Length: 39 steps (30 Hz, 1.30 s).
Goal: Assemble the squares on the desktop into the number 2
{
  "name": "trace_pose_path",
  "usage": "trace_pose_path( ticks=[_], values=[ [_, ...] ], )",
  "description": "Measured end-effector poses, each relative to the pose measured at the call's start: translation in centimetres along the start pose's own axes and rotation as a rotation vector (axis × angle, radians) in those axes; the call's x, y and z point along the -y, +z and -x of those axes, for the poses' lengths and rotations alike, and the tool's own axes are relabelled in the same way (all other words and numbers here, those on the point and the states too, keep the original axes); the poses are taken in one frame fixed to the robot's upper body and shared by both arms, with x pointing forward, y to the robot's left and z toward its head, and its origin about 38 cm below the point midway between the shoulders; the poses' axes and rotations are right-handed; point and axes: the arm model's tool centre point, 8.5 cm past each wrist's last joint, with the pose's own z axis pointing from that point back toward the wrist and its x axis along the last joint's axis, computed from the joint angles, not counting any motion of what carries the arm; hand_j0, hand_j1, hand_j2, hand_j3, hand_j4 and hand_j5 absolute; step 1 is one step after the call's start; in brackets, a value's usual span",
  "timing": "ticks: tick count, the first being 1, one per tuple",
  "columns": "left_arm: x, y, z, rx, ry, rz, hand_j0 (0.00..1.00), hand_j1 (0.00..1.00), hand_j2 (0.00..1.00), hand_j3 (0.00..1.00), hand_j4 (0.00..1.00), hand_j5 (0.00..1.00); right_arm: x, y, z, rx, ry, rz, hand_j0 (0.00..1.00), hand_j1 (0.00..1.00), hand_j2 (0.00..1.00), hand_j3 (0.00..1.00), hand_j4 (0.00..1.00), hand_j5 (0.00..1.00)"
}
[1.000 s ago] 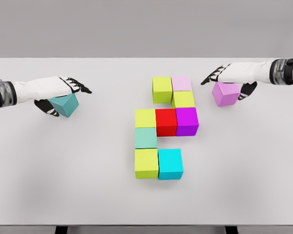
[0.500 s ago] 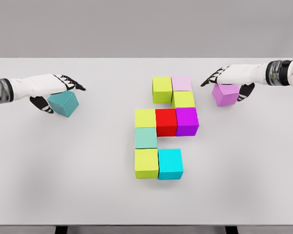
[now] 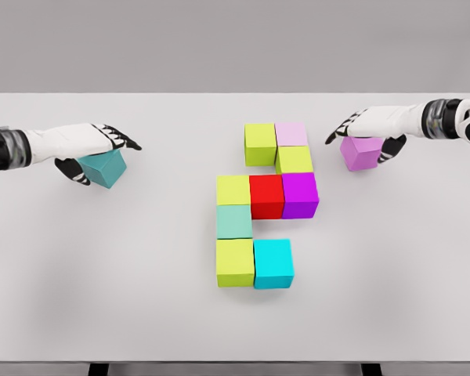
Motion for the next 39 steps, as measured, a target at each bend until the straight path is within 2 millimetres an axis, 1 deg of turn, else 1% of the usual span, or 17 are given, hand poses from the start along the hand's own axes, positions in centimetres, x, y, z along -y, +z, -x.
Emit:
trace_pose_path(
  ticks=[1, 2, 3, 4, 6, 7, 8, 15, 18, 20, 23, 31, 39],
  values=[
    [0.0, 0.0, 0.0, 0.000, -0.002, 0.002, 0.91, 0.91, 0.91, 0.91, 0.91, 0.91, 0.0, 0.0, 0.0, -0.001, 0.001, -0.001, 0.76, 0.76, 0.76, 0.76, 0.76, 0.76],
    [0.0, 0.0, 0.0, -0.001, -0.007, 0.005, 0.83, 0.83, 0.83, 0.83, 0.83, 0.83, 0.0, 0.0, 0.0, -0.001, 0.002, -0.001, 0.74, 0.74, 0.74, 0.74, 0.74, 0.74],
    [0.1, 0.0, 0.0, -0.003, -0.014, 0.012, 0.75, 0.75, 0.75, 0.75, 0.75, 0.75, 0.0, 0.0, 0.0, -0.001, 0.002, -0.001, 0.71, 0.71, 0.71, 0.71, 0.71, 0.71],
    [0.2, -0.1, 0.0, -0.005, -0.019, 0.022, 0.69, 0.69, 0.69, 0.69, 0.69, 0.69, 0.0, 0.0, 0.0, -0.001, 0.002, -0.001, 0.69, 0.69, 0.69, 0.69, 0.69, 0.69],
    [0.2, 0.0, 0.0, -0.007, -0.023, 0.037, 0.62, 0.62, 0.62, 0.62, 0.62, 0.62, 0.0, 0.0, 0.0, -0.001, 0.004, -0.001, 0.67, 0.67, 0.67, 0.67, 0.67, 0.67],
    [0.2, 0.0, 0.0, -0.008, -0.025, 0.043, 0.61, 0.61, 0.61, 0.61, 0.61, 0.61, 0.1, 0.0, 0.0, -0.001, 0.004, -0.001, 0.67, 0.67, 0.67, 0.67, 0.67, 0.67],
    [0.2, 0.0, 0.0, -0.009, -0.024, 0.048, 0.61, 0.61, 0.61, 0.61, 0.61, 0.61, 0.1, 0.0, 0.0, -0.001, 0.005, -0.001, 0.64, 0.64, 0.64, 0.64, 0.64, 0.64],
    [-0.6, 0.1, 0.1, -0.009, -0.043, 0.074, 0.62, 0.62, 0.62, 0.62, 0.62, 0.62, 0.6, 0.1, -0.2, 0.005, 0.008, 0.016, 0.63, 0.63, 0.63, 0.63, 0.63, 0.63],
    [-1.0, 0.1, 0.1, -0.011, -0.054, 0.074, 0.63, 0.63, 0.63, 0.63, 0.63, 0.63, 1.5, 0.6, -0.5, 0.013, 0.029, 0.036, 0.63, 0.63, 0.63, 0.63, 0.63, 0.63],
    [-1.3, 0.1, 0.1, -0.011, -0.059, 0.073, 0.64, 0.64, 0.64, 0.64, 0.64, 0.64, 1.8, 1.0, -0.7, 0.015, 0.041, 0.043, 0.63, 0.63, 0.63, 0.63, 0.63, 0.63],
    [-2.1, -0.2, -0.1, -0.005, -0.070, 0.061, 0.65, 0.65, 0.65, 0.65, 0.65, 0.65, 2.1, 1.5, -0.8, 0.015, 0.057, 0.051, 0.63, 0.63, 0.63, 0.63, 0.63, 0.63],
    [-4.0, -1.4, -0.8, 0.014, -0.090, 0.033, 0.65, 0.65, 0.65, 0.65, 0.65, 0.65, 2.1, 3.5, -1.3, 0.016, 0.111, 0.056, 0.63, 0.63, 0.63, 0.63, 0.63, 0.63],
    [-5.3, -2.1, -1.3, 0.025, -0.103, 0.013, 0.65, 0.65, 0.65, 0.65, 0.65, 0.65, 1.4, 5.0, -2.4, 0.033, 0.161, 0.044, 0.63, 0.63, 0.63, 0.63, 0.63, 0.63]
  ],
)
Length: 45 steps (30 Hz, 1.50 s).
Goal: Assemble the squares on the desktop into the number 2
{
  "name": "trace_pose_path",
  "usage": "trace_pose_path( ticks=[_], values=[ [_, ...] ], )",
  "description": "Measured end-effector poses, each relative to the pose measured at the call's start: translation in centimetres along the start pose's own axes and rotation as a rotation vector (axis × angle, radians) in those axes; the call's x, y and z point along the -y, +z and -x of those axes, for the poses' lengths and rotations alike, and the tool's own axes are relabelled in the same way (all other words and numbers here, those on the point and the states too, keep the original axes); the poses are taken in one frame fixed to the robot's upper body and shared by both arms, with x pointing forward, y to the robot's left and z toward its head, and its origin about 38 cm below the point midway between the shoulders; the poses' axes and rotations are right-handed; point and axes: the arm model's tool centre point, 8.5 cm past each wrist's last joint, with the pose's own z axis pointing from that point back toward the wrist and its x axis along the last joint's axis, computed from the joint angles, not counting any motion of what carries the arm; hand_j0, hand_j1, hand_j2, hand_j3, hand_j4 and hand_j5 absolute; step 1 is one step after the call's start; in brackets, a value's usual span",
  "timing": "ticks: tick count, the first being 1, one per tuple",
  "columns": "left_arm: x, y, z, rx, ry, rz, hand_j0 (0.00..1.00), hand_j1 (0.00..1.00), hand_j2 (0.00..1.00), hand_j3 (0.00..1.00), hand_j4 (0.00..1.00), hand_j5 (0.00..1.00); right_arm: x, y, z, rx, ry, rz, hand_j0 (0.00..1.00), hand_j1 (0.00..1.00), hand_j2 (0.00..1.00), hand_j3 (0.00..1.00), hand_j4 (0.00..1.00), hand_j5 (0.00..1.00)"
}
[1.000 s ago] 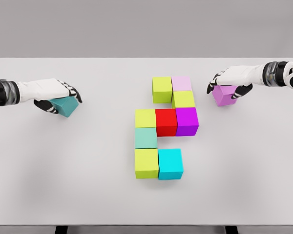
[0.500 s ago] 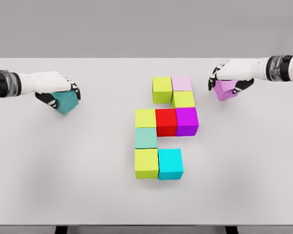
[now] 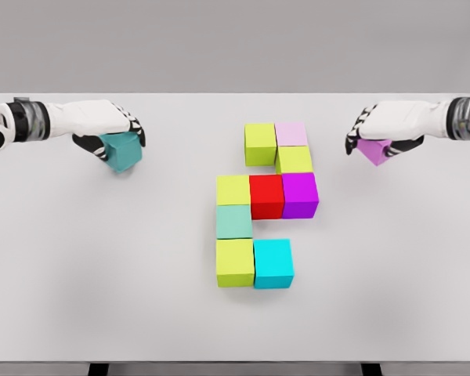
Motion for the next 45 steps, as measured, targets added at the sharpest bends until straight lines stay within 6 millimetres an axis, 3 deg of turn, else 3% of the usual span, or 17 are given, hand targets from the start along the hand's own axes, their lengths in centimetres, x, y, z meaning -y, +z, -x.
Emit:
trace_pose_path(
  ticks=[12, 21, 22, 24, 25, 35, 45],
  values=[
    [-3.2, -1.6, -0.6, 0.018, -0.024, -0.045, 0.65, 0.65, 0.65, 0.65, 0.65, 0.65, -1.4, 0.9, -1.7, 0.030, 0.033, -0.027, 0.63, 0.63, 0.63, 0.63, 0.63, 0.63],
    [-5.2, -4.0, -2.4, 0.066, -0.036, -0.075, 0.65, 0.65, 0.65, 0.65, 0.65, 0.65, -1.8, 1.9, -3.0, 0.054, 0.067, -0.038, 0.63, 0.63, 0.63, 0.63, 0.63, 0.63],
    [-5.4, -4.3, -2.6, 0.070, -0.036, -0.078, 0.65, 0.65, 0.65, 0.65, 0.65, 0.65, -1.8, 1.9, -3.0, 0.054, 0.068, -0.039, 0.66, 0.66, 0.66, 0.66, 0.66, 0.66],
    [-5.8, -4.8, -2.8, 0.074, -0.033, -0.083, 0.65, 0.65, 0.65, 0.65, 0.65, 0.65, -1.8, 2.0, -3.0, 0.053, 0.070, -0.040, 0.90, 0.90, 0.90, 0.90, 0.90, 0.90],
    [-5.9, -5.1, -2.9, 0.077, -0.031, -0.085, 0.65, 0.65, 0.65, 0.65, 0.65, 0.65, -1.9, 2.0, -3.1, 0.053, 0.070, -0.042, 0.93, 0.93, 0.93, 0.93, 0.93, 0.93],
    [-6.2, -6.8, -3.9, 0.100, -0.017, -0.087, 0.67, 0.67, 0.67, 0.67, 0.67, 0.67, -2.5, 1.7, -3.1, 0.054, 0.059, -0.054, 0.97, 0.97, 0.97, 0.97, 0.97, 0.97],
    [-6.2, -7.2, -4.4, 0.108, -0.037, -0.078, 0.68, 0.68, 0.68, 0.68, 0.68, 0.68, -4.5, 0.6, -0.4, -0.003, -0.045, -0.076, 0.96, 0.96, 0.96, 0.96, 0.96, 0.96]
  ],
)
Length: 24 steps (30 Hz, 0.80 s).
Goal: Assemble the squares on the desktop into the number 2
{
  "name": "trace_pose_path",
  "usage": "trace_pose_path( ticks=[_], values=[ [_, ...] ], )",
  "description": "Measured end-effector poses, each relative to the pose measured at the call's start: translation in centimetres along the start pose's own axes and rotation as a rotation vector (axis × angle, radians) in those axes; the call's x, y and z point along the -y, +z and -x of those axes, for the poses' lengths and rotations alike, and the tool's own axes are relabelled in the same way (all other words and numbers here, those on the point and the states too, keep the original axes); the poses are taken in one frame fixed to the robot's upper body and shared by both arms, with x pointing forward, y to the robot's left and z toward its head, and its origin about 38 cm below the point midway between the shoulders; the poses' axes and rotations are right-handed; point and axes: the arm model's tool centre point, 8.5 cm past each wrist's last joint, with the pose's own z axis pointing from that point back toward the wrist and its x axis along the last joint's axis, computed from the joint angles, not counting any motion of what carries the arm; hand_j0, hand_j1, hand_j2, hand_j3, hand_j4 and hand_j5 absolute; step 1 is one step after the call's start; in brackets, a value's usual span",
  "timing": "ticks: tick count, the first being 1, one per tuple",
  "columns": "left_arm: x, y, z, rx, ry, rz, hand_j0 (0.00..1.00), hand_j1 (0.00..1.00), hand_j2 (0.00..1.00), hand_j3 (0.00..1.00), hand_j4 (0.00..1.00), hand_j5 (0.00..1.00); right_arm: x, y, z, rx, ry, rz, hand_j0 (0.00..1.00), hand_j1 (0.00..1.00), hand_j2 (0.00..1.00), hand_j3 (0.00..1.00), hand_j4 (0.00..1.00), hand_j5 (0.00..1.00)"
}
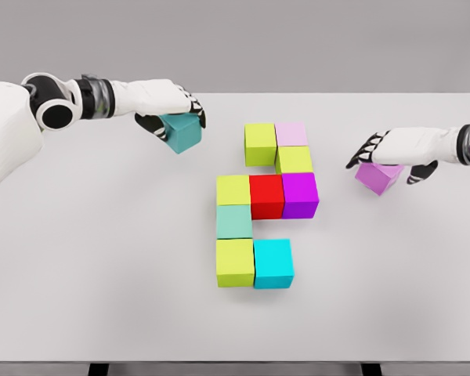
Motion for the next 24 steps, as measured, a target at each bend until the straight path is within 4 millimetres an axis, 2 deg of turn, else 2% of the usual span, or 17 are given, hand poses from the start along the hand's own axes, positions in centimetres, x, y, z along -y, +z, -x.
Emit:
trace_pose_path(
  ticks=[5, 11, 12, 13, 14, 24],
  values=[
    [0.8, -0.3, -0.1, -0.004, -0.019, 0.027, 0.69, 0.69, 0.69, 0.69, 0.69, 0.69, 0.6, -0.1, 0.6, -0.013, -0.023, 0.031, 0.96, 0.96, 0.96, 0.96, 0.96, 0.96],
    [1.1, -0.5, -0.3, -0.004, -0.024, 0.036, 0.81, 0.81, 0.81, 0.81, 0.81, 0.81, 0.1, -1.2, 1.4, -0.024, -0.070, 0.030, 0.96, 0.96, 0.96, 0.96, 0.96, 0.96],
    [1.1, -0.5, -0.2, -0.005, -0.024, 0.036, 0.85, 0.85, 0.85, 0.85, 0.85, 0.85, 0.0, -1.4, 1.5, -0.025, -0.077, 0.027, 0.95, 0.95, 0.95, 0.95, 0.95, 0.95],
    [1.1, -0.5, -0.2, -0.005, -0.024, 0.036, 0.96, 0.96, 0.96, 0.96, 0.96, 0.96, -0.2, -1.5, 1.6, -0.027, -0.083, 0.024, 0.95, 0.95, 0.95, 0.95, 0.95, 0.95],
    [1.1, -0.5, -0.2, -0.005, -0.023, 0.036, 1.00, 1.00, 1.00, 1.00, 1.00, 1.00, -0.4, -1.6, 1.7, -0.029, -0.088, 0.021, 0.95, 0.95, 0.95, 0.95, 0.95, 0.95],
    [0.6, -0.1, 0.2, -0.016, -0.025, 0.028, 1.00, 1.00, 1.00, 1.00, 1.00, 1.00, -1.4, -2.4, 2.2, -0.048, -0.109, -0.009, 0.90, 0.90, 0.90, 0.90, 0.90, 0.90]
  ],
)
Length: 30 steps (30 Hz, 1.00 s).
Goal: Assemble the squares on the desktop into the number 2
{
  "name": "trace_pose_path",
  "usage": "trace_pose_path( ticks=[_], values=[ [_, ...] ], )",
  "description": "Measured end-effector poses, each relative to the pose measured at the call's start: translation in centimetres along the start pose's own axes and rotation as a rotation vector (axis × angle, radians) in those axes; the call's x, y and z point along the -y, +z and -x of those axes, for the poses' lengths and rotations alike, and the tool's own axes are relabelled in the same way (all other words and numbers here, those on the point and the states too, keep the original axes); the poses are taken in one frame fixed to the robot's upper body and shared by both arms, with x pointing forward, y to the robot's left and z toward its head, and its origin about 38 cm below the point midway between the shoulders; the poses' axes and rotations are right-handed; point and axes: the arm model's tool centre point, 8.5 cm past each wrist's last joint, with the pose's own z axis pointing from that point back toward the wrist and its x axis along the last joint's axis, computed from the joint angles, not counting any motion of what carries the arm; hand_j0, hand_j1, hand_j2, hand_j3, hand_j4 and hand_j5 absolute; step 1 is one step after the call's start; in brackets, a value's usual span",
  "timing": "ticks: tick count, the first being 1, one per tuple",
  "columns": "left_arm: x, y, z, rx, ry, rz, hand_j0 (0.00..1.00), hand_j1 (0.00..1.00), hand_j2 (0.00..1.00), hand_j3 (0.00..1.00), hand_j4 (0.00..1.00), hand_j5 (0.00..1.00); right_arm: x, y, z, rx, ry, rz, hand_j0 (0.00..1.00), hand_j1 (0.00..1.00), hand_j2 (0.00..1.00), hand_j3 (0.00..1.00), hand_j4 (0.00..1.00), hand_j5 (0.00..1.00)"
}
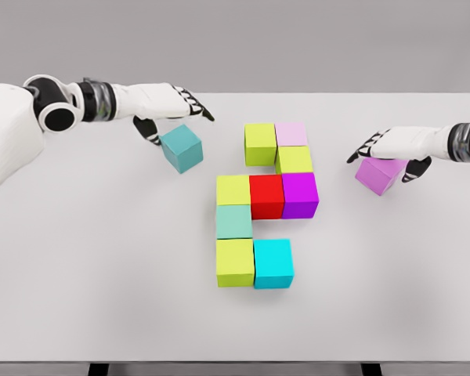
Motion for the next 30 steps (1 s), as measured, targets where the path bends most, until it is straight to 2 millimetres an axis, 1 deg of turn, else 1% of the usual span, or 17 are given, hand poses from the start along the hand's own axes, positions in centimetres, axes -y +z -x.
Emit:
trace_pose_path(
  ticks=[1, 3, 4, 5, 6, 8, 9, 10, 12, 16, 18, 25, 30],
  values=[
    [-0.2, 0.3, 0.3, -0.007, -0.002, -0.002, 1.00, 1.00, 1.00, 1.00, 1.00, 1.00, 0.0, 0.0, 0.0, -0.001, -0.001, -0.001, 0.86, 0.86, 0.86, 0.86, 0.86, 0.86],
    [-0.1, 1.4, 1.0, -0.028, -0.002, 0.000, 1.00, 1.00, 1.00, 1.00, 1.00, 1.00, -0.1, -0.1, 0.1, -0.004, 0.002, -0.006, 0.82, 0.82, 0.82, 0.82, 0.82, 0.82],
    [0.2, 2.0, 1.5, -0.041, -0.001, 0.004, 1.00, 1.00, 1.00, 1.00, 1.00, 1.00, -0.2, -0.1, 0.1, -0.006, 0.005, -0.009, 0.79, 0.79, 0.79, 0.79, 0.79, 0.79],
    [0.5, 2.8, 2.1, -0.057, 0.001, 0.009, 1.00, 1.00, 1.00, 1.00, 1.00, 1.00, -0.2, -0.1, 0.1, -0.007, 0.003, -0.009, 0.79, 0.79, 0.79, 0.79, 0.79, 0.79],
    [0.8, 3.6, 2.6, -0.073, 0.002, 0.016, 1.00, 1.00, 1.00, 1.00, 1.00, 1.00, -0.2, -0.2, 0.1, -0.008, 0.001, -0.007, 0.76, 0.76, 0.76, 0.76, 0.76, 0.76],
    [1.4, 5.0, 3.5, -0.103, 0.002, 0.033, 1.00, 1.00, 1.00, 1.00, 1.00, 1.00, -0.3, -0.2, 0.1, -0.010, 0.005, -0.012, 0.74, 0.74, 0.74, 0.74, 0.74, 0.74],
    [2.0, 5.6, 3.9, -0.114, 0.003, 0.047, 0.99, 0.99, 0.99, 0.99, 0.99, 0.99, -0.3, -0.2, 0.1, -0.012, 0.008, -0.013, 0.72, 0.72, 0.72, 0.72, 0.72, 0.72],
    [2.3, 6.0, 4.2, -0.124, 0.001, 0.060, 0.97, 0.97, 0.97, 0.97, 0.97, 0.97, -0.2, -0.2, 0.1, -0.012, 0.008, -0.013, 0.70, 0.70, 0.70, 0.70, 0.70, 0.70],
    [3.1, 6.6, 4.5, -0.139, -0.009, 0.089, 0.90, 0.90, 0.90, 0.90, 0.90, 0.90, -0.1, -0.2, 0.1, -0.015, 0.017, -0.015, 0.70, 0.70, 0.70, 0.70, 0.70, 0.70],
    [3.9, 7.1, 4.8, -0.152, -0.027, 0.126, 0.90, 0.90, 0.90, 0.90, 0.90, 0.90, 0.2, 0.0, 0.1, -0.018, 0.032, -0.015, 0.70, 0.70, 0.70, 0.70, 0.70, 0.70],
    [4.2, 7.1, 4.8, -0.154, -0.030, 0.136, 0.90, 0.90, 0.90, 0.90, 0.90, 0.90, 0.4, 0.3, -0.1, -0.015, 0.045, -0.011, 0.68, 0.68, 0.68, 0.68, 0.68, 0.68],
    [5.2, 7.1, 4.9, -0.158, -0.029, 0.162, 0.91, 0.91, 0.91, 0.91, 0.91, 0.91, 0.9, 2.3, -0.5, -0.017, 0.097, -0.002, 0.66, 0.66, 0.66, 0.66, 0.66, 0.66],
    [5.4, 6.8, 4.7, -0.153, -0.045, 0.180, 0.91, 0.91, 0.91, 0.91, 0.91, 0.91, 0.8, 3.5, -0.4, -0.025, 0.114, -0.007, 0.64, 0.64, 0.64, 0.64, 0.64, 0.64]
  ],
)
